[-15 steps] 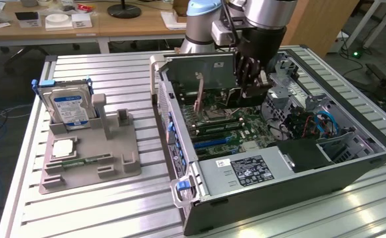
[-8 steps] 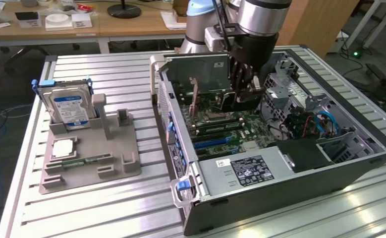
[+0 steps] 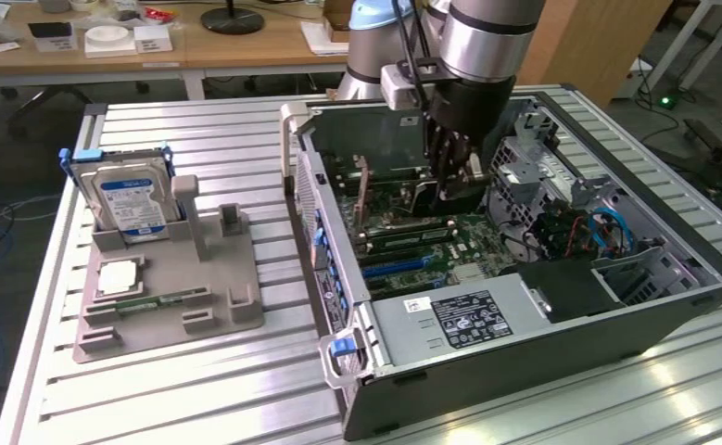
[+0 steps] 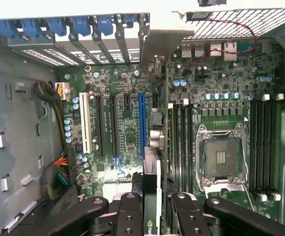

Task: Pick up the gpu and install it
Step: 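Insert the gpu into the slot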

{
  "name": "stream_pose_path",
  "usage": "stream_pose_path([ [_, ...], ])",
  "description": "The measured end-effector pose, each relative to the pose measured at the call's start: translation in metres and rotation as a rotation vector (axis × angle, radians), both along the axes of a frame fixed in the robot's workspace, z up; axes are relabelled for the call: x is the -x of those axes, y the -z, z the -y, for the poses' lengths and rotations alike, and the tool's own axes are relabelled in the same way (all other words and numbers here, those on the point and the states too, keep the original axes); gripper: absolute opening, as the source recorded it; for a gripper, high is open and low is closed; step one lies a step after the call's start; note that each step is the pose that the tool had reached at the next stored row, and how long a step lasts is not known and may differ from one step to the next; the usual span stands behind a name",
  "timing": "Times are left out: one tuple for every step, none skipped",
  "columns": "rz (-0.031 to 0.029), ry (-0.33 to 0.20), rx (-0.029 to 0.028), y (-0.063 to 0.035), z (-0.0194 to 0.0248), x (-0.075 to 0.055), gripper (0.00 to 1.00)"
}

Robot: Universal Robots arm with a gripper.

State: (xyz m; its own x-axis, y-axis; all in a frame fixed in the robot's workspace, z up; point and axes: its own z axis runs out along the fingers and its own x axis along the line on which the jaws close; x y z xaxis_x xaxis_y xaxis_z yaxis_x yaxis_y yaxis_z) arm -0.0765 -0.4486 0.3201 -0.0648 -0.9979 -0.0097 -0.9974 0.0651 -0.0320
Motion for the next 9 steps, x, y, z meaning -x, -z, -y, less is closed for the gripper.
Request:
stream_pose_path([
  [-0.0001, 0.000, 0.0001, 0.0005, 0.0000, 0.0001, 0.27],
  [-0.0002, 0.000, 0.0000, 0.0005, 0.0000, 0.0001, 0.27],
  [-0.0002, 0.000, 0.0000, 0.0005, 0.0000, 0.0001, 0.27],
  [-0.0001, 0.000, -0.0002, 0.0006, 0.0000, 0.0001, 0.27],
  [0.0000, 0.000, -0.0003, 0.0006, 0.0000, 0.0001, 0.27],
  [0.0000, 0.000, -0.0004, 0.0007, 0.0000, 0.0001, 0.27],
  [0.0000, 0.000, -0.0003, 0.0007, 0.0000, 0.0001, 0.27],
  [0.0000, 0.000, -0.0003, 0.0007, 0.0000, 0.0001, 0.27],
  [-0.0001, 0.000, -0.0003, 0.0007, 0.0000, 0.0001, 0.27],
])
